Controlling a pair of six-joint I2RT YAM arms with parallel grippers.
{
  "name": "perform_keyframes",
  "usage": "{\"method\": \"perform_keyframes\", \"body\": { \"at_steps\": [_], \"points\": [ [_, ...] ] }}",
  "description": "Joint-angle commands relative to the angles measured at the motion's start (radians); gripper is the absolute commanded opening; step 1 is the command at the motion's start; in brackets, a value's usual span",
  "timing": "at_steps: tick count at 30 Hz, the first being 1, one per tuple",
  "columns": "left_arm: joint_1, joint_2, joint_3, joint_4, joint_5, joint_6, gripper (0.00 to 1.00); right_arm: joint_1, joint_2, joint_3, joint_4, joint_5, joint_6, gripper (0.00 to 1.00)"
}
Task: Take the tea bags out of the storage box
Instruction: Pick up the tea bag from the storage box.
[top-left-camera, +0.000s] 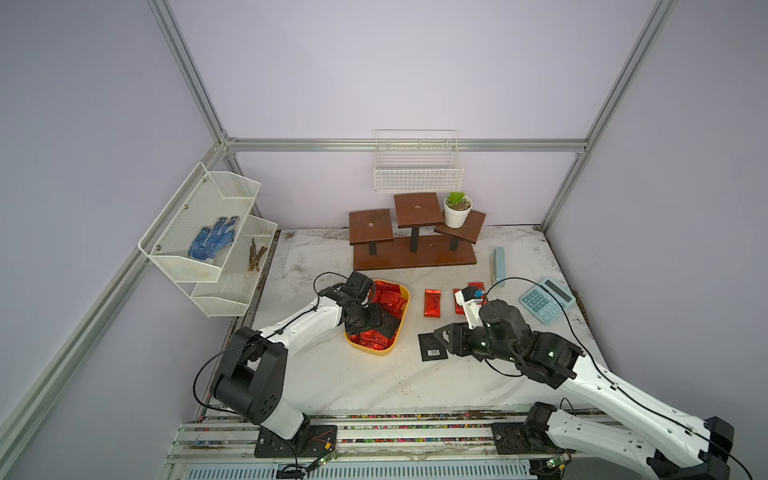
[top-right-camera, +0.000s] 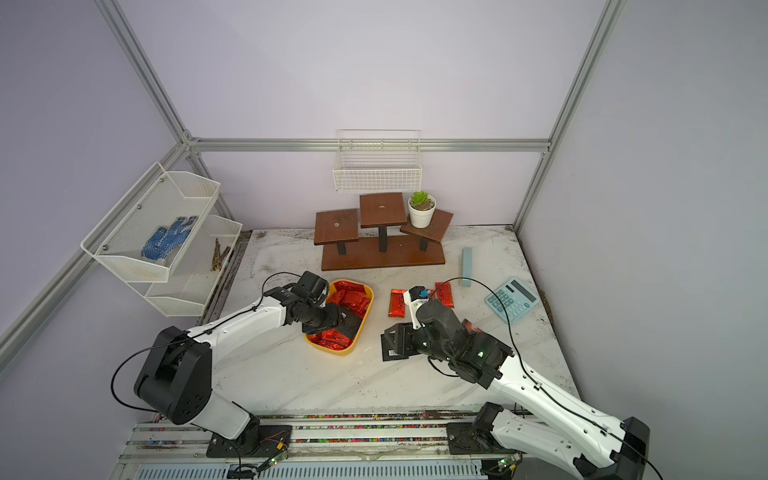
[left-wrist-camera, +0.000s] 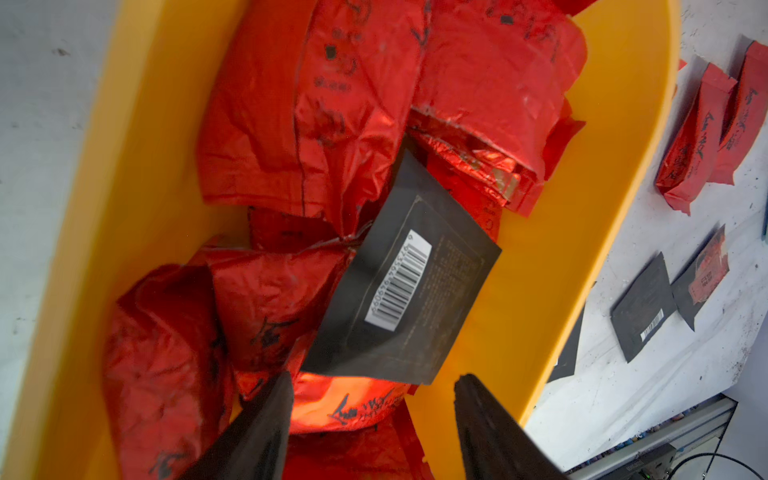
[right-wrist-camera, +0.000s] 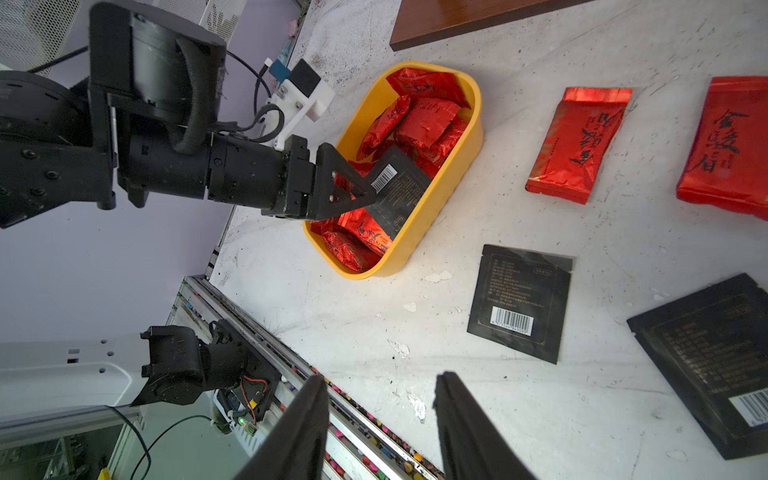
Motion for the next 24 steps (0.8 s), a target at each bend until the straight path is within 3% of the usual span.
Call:
{"method": "perform_keyframes", "body": {
  "at_steps": [1,24],
  "points": [
    [0.007,0.024,0.015,0.041,0.020,0.003,0.65,0.002,0.003,-0.004,0.005,0.020,-0.009,0.48],
    [0.013,0.086,0.076,0.136,0.043,-0.029,0.06,0.003,-0.007,-0.009,-0.023,0.042,-0.022,0.48]
  ]
}}
